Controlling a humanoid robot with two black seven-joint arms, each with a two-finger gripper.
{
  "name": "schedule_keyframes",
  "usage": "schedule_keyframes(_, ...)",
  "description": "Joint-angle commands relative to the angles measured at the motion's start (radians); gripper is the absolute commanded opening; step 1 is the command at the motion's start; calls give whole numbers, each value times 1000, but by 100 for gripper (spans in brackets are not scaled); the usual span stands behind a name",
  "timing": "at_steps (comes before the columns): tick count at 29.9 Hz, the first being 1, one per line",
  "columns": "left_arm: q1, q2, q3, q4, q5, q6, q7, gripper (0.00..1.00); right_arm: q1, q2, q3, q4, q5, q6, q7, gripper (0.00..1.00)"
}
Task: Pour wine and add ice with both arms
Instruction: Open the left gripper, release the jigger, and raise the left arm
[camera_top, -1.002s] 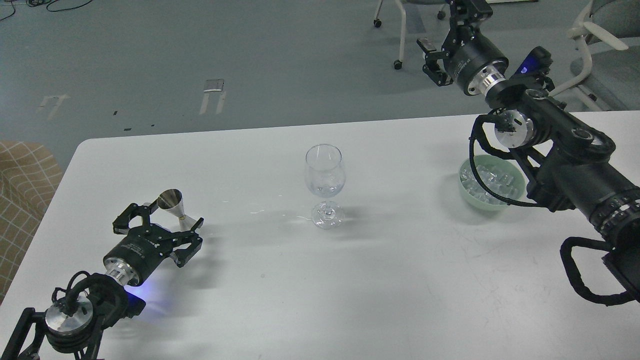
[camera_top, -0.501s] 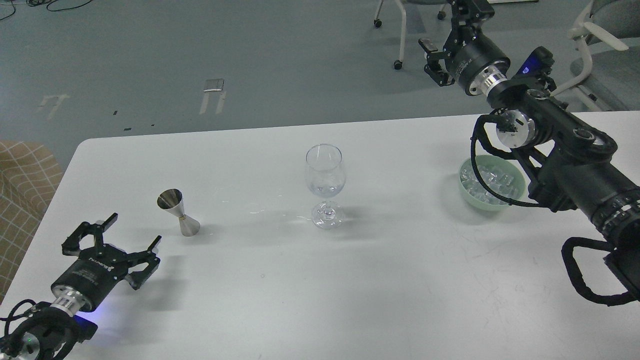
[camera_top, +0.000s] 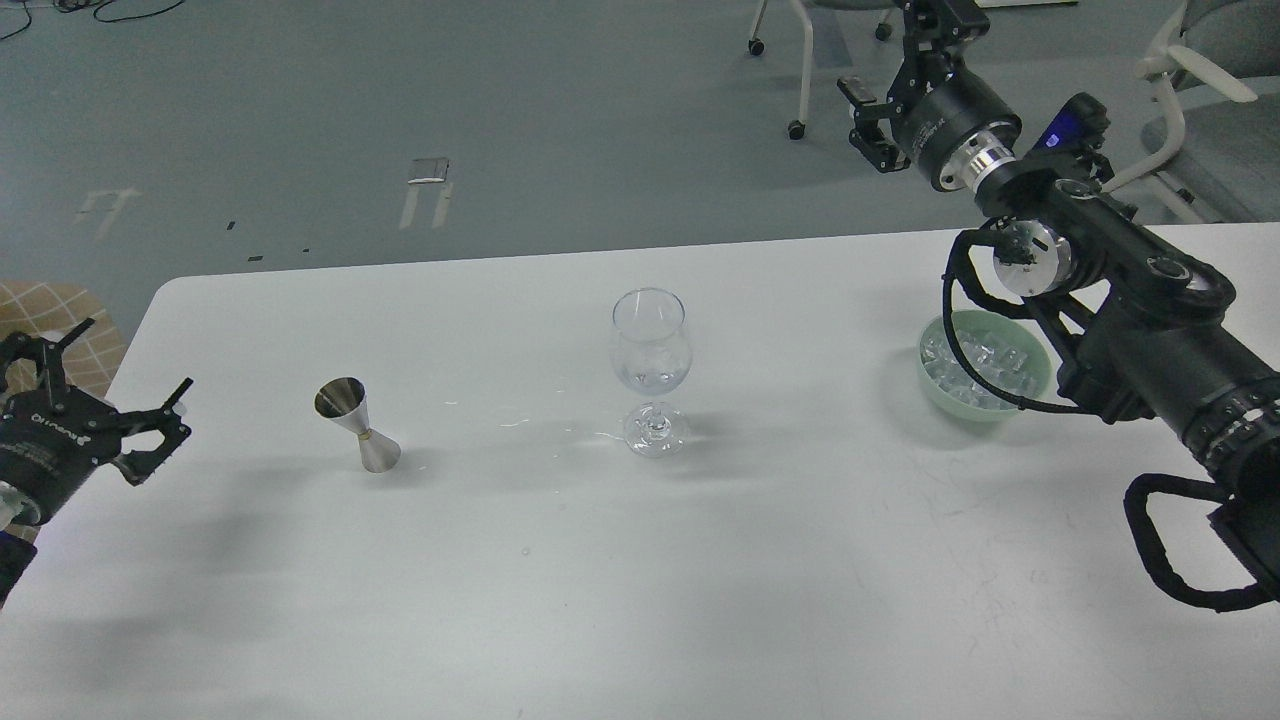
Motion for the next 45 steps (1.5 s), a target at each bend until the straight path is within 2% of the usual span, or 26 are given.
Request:
schedule_keyframes(1, -139, 11, 14, 133, 94, 0, -57, 98, -1, 0, 0, 1, 0, 0, 0, 100)
schedule_keyframes(3, -205, 14, 73, 193, 140, 0, -139, 98, -1, 0, 0, 1, 0, 0, 0, 100)
schedule_keyframes(4, -205, 14, 73, 193, 141, 0, -140, 98, -1, 0, 0, 1, 0, 0, 0, 100)
schedule_keyframes(6, -231, 20, 141, 205, 151, 0, -250, 98, -1, 0, -1, 1, 0, 2, 0, 100)
schedule_keyframes(7, -233, 20, 162, 205, 151, 0, -275, 98, -1, 0, -1, 1, 0, 2, 0, 100)
schedule_keyframes(9, -243, 20, 240, 204, 156, 0, -376, 98, -1, 0, -1, 1, -1, 2, 0, 100)
schedule_keyframes(10, -243, 20, 241, 204, 156, 0, -376, 98, -1, 0, -1, 1, -2, 2, 0, 100)
schedule_keyframes(12, -271, 15, 296, 204, 212, 0, -501, 98, -1, 0, -1, 1, -3, 2, 0, 100)
schedule_keyframes(13, -277, 14, 304, 204, 232, 0, -534, 98, -1, 0, -1, 1, -3, 2, 0, 100)
schedule_keyframes(15, -288, 9, 339, 204, 320, 0, -646, 98, -1, 0, -1, 1, -3, 2, 0, 100)
schedule_keyframes(18, -293, 7, 365, 202, 339, 0, -727, 98, -1, 0, -1, 1, -3, 0, 0, 100)
schedule_keyframes(20, -300, 6, 365, 204, 329, 0, -747, 98, -1, 1, -1, 1, -3, 0, 0, 100)
schedule_keyframes(27, -306, -17, 373, 205, 286, 81, -738, 98, -7, 3, -3, 1, -5, 2, 0, 100)
schedule_keyframes(33, -305, -19, 442, 201, 288, 41, -726, 98, -10, -6, -52, 12, -6, 2, 0, 100)
schedule_keyframes(35, -306, -17, 481, 195, 289, 1, -704, 98, -10, -51, -95, 52, -6, 2, 0, 100)
schedule_keyframes(38, -308, -17, 489, 193, 289, 0, -701, 98, -10, -94, -138, 93, -9, 2, 0, 100)
schedule_keyframes(45, -332, -19, 527, 193, 302, 0, -700, 98, -18, -360, -267, 306, -174, -12, -2, 100)
